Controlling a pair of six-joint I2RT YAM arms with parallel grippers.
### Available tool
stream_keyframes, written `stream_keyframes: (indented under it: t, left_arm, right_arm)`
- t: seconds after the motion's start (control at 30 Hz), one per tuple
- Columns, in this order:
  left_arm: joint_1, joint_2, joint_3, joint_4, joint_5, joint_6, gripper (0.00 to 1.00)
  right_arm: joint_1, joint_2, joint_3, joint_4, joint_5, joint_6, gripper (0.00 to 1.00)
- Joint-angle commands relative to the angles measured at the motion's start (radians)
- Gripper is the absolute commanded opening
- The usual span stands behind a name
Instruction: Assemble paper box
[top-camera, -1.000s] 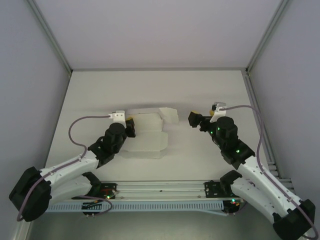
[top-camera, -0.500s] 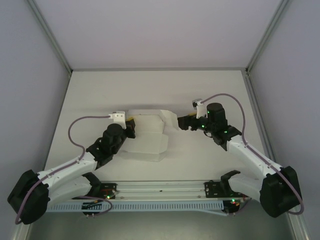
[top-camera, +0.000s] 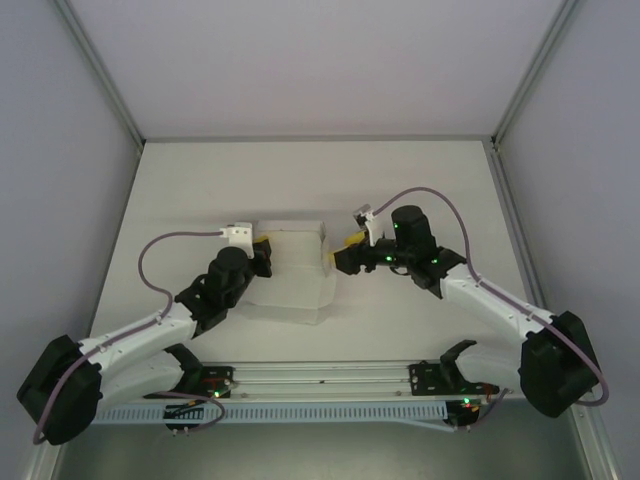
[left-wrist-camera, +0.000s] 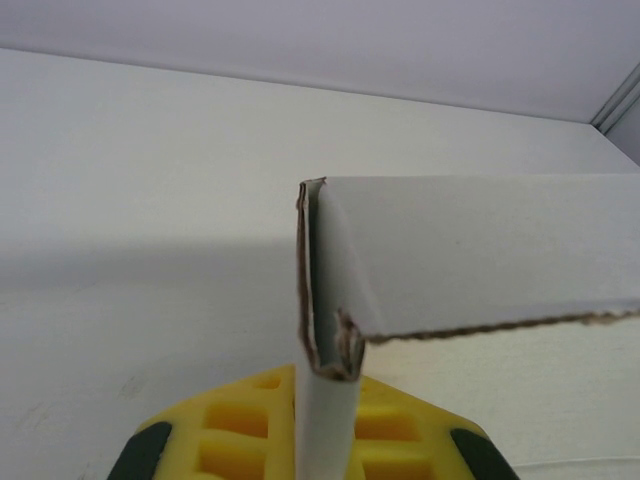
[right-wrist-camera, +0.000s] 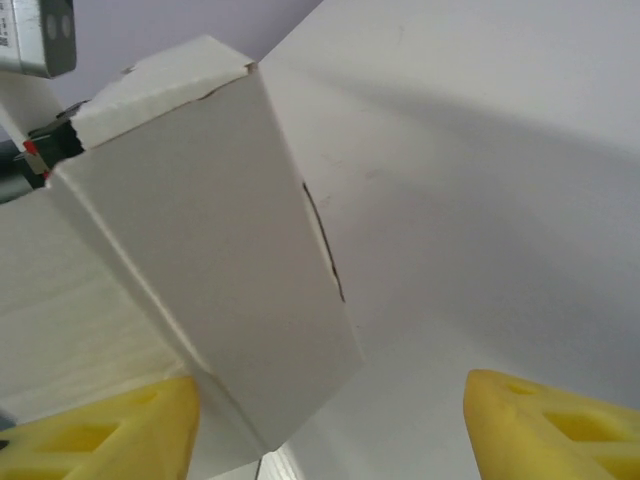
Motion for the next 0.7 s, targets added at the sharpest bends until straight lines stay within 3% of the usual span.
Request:
stream_keyframes:
  t: [0.0,0.43,0.67]
  left_arm:
    - [0.006,0.011,0.021,0.037,0.004,0.009,0.0]
    - [0.005,0.026,0.023,0.019,-0.019,0.011,0.0]
    - [0.006,0.029,0.025,0.023,-0.011,0.013,0.0]
  right_arm:
    - [0.022,0.024,0.031,0.051,-0.029,-0.022,0.67]
    - [0.087,0.113,0.101,0.041,-0.018,-0.035,0.64]
    - [0.094,0.116,0.131,0.008,0.144,-0.011,0.68]
